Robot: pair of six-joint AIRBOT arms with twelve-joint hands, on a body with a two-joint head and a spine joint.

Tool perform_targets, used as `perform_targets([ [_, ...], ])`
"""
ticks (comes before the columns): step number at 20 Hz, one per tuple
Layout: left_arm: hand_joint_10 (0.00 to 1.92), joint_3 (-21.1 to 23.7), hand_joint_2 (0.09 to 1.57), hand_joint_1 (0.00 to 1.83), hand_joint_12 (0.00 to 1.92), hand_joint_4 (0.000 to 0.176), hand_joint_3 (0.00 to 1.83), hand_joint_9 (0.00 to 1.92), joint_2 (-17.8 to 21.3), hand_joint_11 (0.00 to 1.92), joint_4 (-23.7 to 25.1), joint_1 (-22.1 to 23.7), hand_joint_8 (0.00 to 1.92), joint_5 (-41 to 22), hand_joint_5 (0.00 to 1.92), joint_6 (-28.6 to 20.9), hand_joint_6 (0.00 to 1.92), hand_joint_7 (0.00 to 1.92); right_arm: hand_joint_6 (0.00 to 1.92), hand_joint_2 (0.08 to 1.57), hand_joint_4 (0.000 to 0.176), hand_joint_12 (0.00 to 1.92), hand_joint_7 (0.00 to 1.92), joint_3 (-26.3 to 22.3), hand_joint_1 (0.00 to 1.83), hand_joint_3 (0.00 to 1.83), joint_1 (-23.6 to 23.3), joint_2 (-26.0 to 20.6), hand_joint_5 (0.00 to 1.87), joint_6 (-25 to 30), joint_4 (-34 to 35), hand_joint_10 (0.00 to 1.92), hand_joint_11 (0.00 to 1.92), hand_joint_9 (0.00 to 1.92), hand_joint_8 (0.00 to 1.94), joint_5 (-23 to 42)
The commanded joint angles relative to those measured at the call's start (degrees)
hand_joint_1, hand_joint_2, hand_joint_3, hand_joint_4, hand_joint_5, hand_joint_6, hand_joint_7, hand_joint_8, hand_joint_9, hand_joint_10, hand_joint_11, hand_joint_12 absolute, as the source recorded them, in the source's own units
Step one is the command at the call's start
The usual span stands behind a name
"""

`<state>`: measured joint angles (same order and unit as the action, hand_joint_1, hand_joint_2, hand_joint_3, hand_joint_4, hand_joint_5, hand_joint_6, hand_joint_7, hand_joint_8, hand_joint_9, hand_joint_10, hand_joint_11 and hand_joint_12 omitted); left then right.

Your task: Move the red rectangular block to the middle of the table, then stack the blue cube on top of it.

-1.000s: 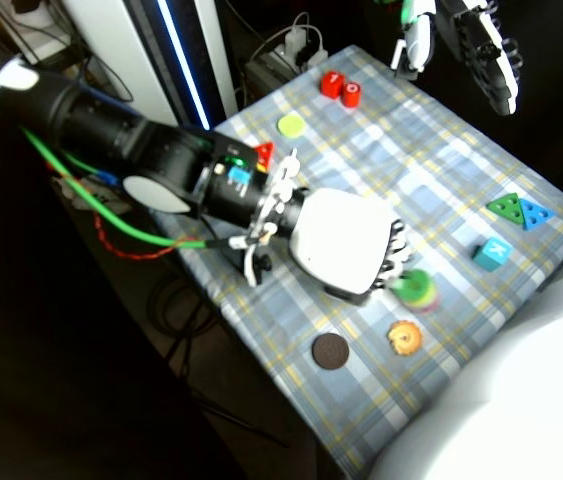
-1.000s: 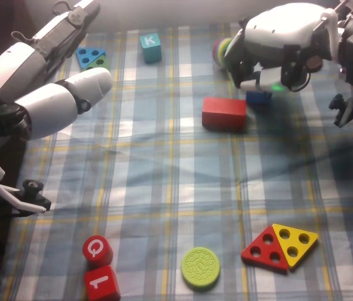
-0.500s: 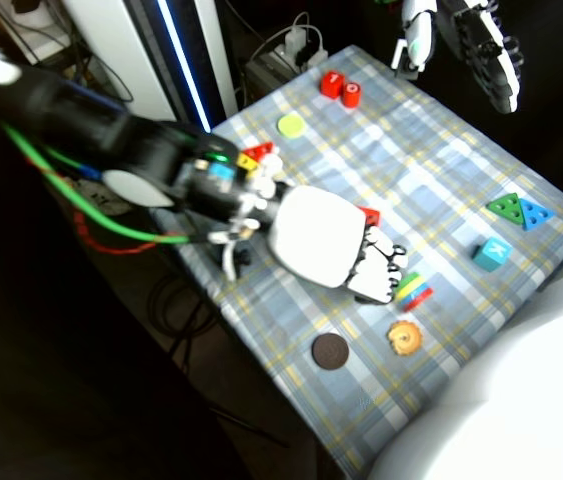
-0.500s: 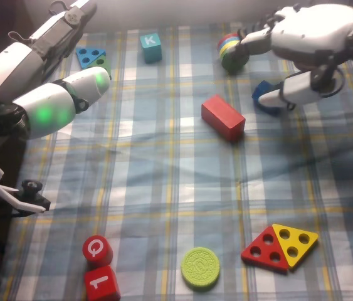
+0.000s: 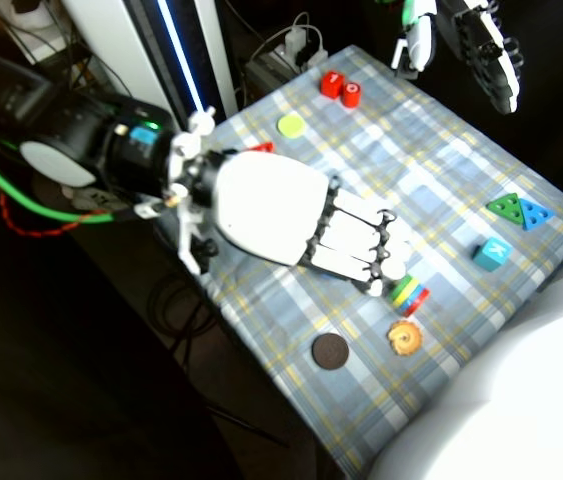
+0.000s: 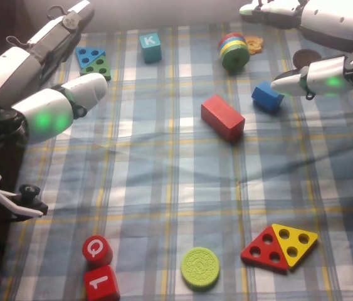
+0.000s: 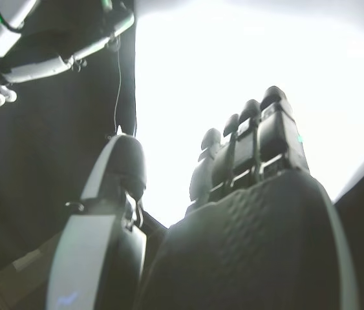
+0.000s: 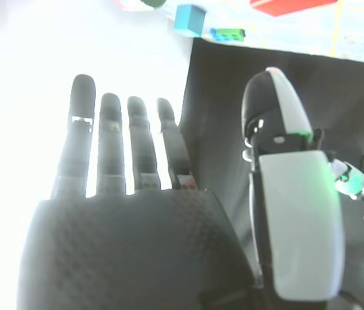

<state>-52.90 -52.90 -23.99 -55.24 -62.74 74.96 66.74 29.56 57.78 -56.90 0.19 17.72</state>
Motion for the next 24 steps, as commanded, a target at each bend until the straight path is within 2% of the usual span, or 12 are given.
perform_targets([
  [1,0.00,-0.03,1.39,0.70,0.00,0.033,0.00,0.00,0.45,0.00,1.14,0.29,0.00,-7.43,0.07,-0.56,0.00,0.00,0.02,1.14,0.000,1.38,0.23,-0.32,0.68,0.00,-0.04,-0.13,0.14,0.04,-0.39,0.22,0.00,0.22,0.03,6.66],
  [2,0.00,-0.03,1.39,0.69,0.00,0.034,0.00,0.00,0.46,0.00,1.12,0.26,0.00,-7.48,0.08,-0.57,0.01,0.00,0.01,1.13,0.011,1.40,0.24,-0.37,0.67,0.00,0.32,-0.13,0.12,0.04,-0.43,0.24,0.00,0.24,0.02,6.62],
  [5,0.00,-0.03,1.39,0.67,0.00,0.043,0.00,0.00,0.46,0.00,1.08,0.25,0.00,-7.50,0.08,-0.60,0.00,0.00,0.00,1.10,0.000,1.41,0.32,-0.40,0.61,0.00,1.40,-0.13,0.10,0.04,-1.03,0.26,0.00,0.26,0.04,5.56],
  [6,0.00,-0.03,1.40,0.64,0.00,0.034,0.00,0.00,0.46,0.00,1.05,0.25,0.00,-7.54,0.08,-0.61,0.00,0.00,0.01,1.08,0.000,1.47,0.36,-0.31,0.66,0.00,1.70,-0.13,0.15,0.04,-1.28,0.28,0.00,0.27,0.04,5.04],
  [9,0.00,-0.03,1.40,0.63,0.00,0.043,0.00,0.00,0.43,0.00,1.00,0.21,0.00,-7.55,0.08,-0.65,0.00,0.00,0.00,1.08,0.000,1.60,0.32,0.11,0.72,0.00,2.73,-0.08,0.21,0.06,-1.26,0.66,0.00,0.11,0.00,4.43],
  [11,0.00,-0.02,1.40,0.61,0.00,0.035,0.00,0.00,0.43,0.00,0.98,0.19,0.00,-7.58,0.07,-0.67,0.00,0.00,0.01,1.10,0.000,1.56,0.29,0.72,0.73,0.00,3.07,0.67,0.23,0.06,-1.26,0.65,0.00,0.12,0.00,3.76],
  [12,0.00,-0.02,1.40,0.62,0.00,0.032,0.00,0.00,0.43,0.00,0.95,0.13,0.00,-7.59,0.06,-0.68,0.00,0.00,0.01,1.11,0.012,1.53,0.28,1.33,0.76,0.00,3.14,1.40,0.25,0.06,-1.25,0.63,0.00,0.12,0.00,3.31],
  [13,0.00,-0.02,1.40,0.60,0.00,0.031,0.00,0.00,0.43,0.00,0.93,0.09,0.00,-7.60,0.06,-0.70,0.00,0.00,0.01,1.12,0.061,1.57,0.27,2.05,0.79,0.00,3.16,2.15,0.25,0.06,-1.24,0.64,0.00,0.13,0.00,2.84],
  [14,0.00,-0.03,1.40,0.63,0.00,0.028,0.00,0.00,0.43,0.00,0.93,0.08,0.00,-7.60,0.06,-0.71,0.00,0.00,0.01,1.11,0.019,1.55,0.29,2.66,0.83,0.00,3.16,2.15,0.26,0.06,-1.23,0.65,0.00,0.14,0.01,2.58],
  [15,0.00,-0.03,1.40,0.64,0.00,0.024,0.00,0.00,0.42,0.00,0.93,0.08,0.00,-7.60,0.07,-0.73,0.00,0.00,0.01,1.11,0.000,1.49,0.30,3.35,0.83,0.00,3.16,2.38,0.26,0.06,-1.23,0.64,0.00,0.14,0.01,2.39],
  [19,0.00,-0.05,1.40,0.64,0.00,0.023,0.00,0.00,0.35,0.00,0.92,0.08,0.00,-7.61,0.06,-0.84,0.00,0.00,0.02,1.12,0.009,1.11,0.28,6.52,0.87,0.00,3.16,4.24,0.31,0.05,-1.01,0.57,0.00,0.10,0.00,-0.26],
  [24,0.00,-0.05,1.40,0.65,0.00,0.033,0.00,0.00,0.35,0.00,0.92,0.08,0.00,-7.69,0.07,-0.90,0.00,0.00,0.02,1.13,0.000,1.15,0.30,7.98,0.88,0.00,3.16,5.50,0.34,0.05,-1.02,0.44,0.00,0.11,0.00,-1.70],
])
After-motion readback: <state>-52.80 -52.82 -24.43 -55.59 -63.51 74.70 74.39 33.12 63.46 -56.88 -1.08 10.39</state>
